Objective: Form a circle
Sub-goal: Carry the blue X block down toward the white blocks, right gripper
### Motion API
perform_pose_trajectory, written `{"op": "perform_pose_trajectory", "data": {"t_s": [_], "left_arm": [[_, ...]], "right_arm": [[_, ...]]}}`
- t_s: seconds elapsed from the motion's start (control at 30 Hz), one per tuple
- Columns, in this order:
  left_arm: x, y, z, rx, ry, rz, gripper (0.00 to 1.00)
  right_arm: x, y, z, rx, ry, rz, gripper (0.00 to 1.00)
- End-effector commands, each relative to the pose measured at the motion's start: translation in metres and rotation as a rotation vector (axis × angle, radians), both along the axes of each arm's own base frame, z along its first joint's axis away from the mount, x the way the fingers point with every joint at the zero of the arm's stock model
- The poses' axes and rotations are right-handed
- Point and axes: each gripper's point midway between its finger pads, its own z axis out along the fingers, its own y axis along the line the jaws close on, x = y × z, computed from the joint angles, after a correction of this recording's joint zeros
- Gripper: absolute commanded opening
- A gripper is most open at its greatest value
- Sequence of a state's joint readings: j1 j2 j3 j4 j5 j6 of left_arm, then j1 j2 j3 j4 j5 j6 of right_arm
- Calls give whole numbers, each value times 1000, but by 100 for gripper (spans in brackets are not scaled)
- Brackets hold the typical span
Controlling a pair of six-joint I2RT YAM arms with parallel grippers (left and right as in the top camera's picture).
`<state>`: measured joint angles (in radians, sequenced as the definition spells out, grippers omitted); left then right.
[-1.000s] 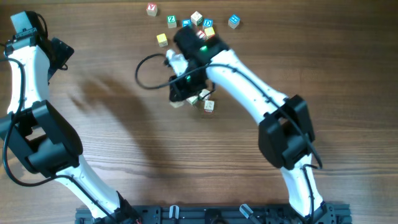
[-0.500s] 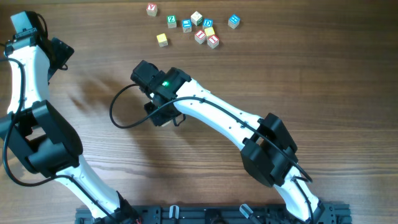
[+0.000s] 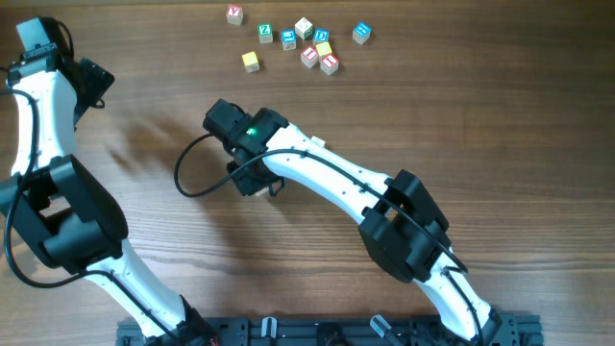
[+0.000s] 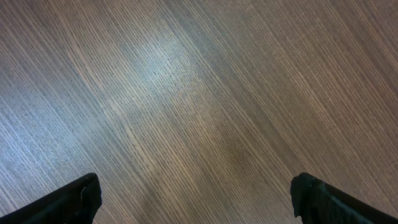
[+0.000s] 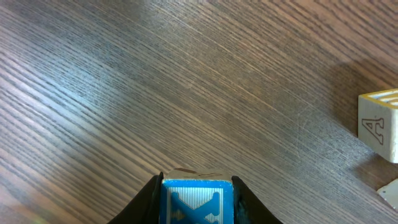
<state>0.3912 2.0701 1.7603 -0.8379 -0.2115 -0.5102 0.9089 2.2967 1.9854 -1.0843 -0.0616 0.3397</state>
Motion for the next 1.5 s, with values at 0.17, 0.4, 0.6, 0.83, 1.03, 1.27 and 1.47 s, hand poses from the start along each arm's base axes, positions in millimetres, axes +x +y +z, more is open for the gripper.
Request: {"op": "perform_pose_trajectory", "data": {"t_s": [0.17,0.4,0.6,0.83,1.03,1.27,1.47], "left_arm": [[1,3,10,13,-17,-2,100],[1,3,10,12,-17,-2,100],[1,3,10,13,-17,-2,100],[1,3,10,13,-17,-2,100],[1,3,10,13,-17,-2,100],[1,3,10,13,-17,-2,100],[1,3,10,13,-17,-2,100]], "right_arm": [[5,-13,-24,-73,-28,-14,17],[3,-14,-45,-67,-33,-13,17],[7,-9,-48,-42,-47,-14,18],[5,-11,-64,-36,-49,-14,18],[4,-12,-71,-29,-53,-14,18],[5,-11,-71,-26,-55,-14,31],[4,-11,-71,-27,-54,-14,49]]}}
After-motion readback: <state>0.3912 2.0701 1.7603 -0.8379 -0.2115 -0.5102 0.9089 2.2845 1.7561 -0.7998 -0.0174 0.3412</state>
